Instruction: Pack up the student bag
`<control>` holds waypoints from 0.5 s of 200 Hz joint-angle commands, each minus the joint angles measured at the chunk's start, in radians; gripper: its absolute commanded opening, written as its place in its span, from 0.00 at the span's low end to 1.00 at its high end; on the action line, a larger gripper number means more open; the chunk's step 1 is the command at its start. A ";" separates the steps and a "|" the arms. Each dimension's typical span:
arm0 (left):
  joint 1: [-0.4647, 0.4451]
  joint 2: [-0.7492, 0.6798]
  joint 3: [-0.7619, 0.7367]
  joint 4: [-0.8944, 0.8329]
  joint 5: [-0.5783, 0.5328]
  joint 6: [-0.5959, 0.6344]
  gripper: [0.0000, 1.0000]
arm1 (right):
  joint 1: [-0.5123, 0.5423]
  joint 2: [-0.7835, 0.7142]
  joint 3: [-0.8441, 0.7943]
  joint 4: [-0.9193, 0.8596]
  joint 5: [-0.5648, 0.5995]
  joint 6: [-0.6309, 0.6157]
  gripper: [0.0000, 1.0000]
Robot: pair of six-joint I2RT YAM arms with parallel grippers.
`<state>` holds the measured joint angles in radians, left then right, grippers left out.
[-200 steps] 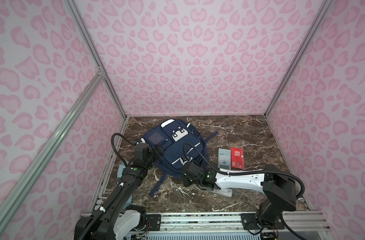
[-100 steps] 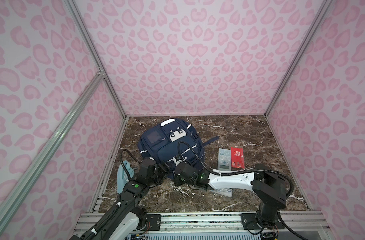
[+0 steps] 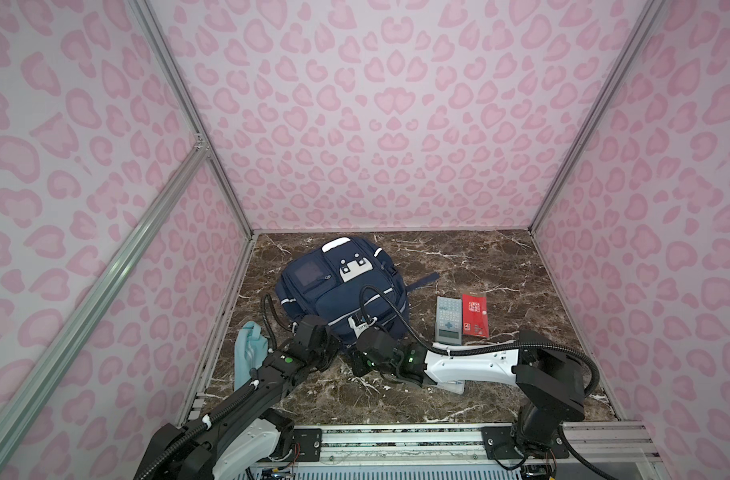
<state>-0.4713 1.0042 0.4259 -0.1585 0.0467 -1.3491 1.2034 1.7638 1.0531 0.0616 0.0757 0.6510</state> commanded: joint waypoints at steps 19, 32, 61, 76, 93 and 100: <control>0.003 -0.015 0.044 -0.021 -0.074 0.109 0.02 | -0.036 -0.060 -0.083 -0.068 0.098 -0.024 0.00; 0.007 -0.032 0.062 -0.051 -0.079 0.138 0.02 | -0.070 -0.086 -0.128 -0.076 0.100 -0.019 0.00; 0.018 -0.048 0.081 -0.079 -0.033 0.176 0.02 | -0.138 -0.151 -0.202 -0.098 0.128 -0.044 0.00; 0.024 -0.073 0.081 -0.101 -0.031 0.204 0.02 | -0.193 -0.167 -0.204 -0.169 0.186 -0.071 0.00; 0.058 -0.101 0.050 -0.045 0.025 0.250 0.02 | -0.281 -0.164 -0.207 -0.205 0.196 -0.116 0.00; 0.094 -0.100 0.029 0.016 0.089 0.273 0.02 | -0.310 -0.161 -0.210 -0.202 0.195 -0.132 0.00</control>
<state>-0.4347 0.9241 0.4870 -0.2573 0.0711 -1.1816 0.9714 1.5963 0.8574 -0.0208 0.1673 0.5808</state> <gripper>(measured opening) 0.081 0.058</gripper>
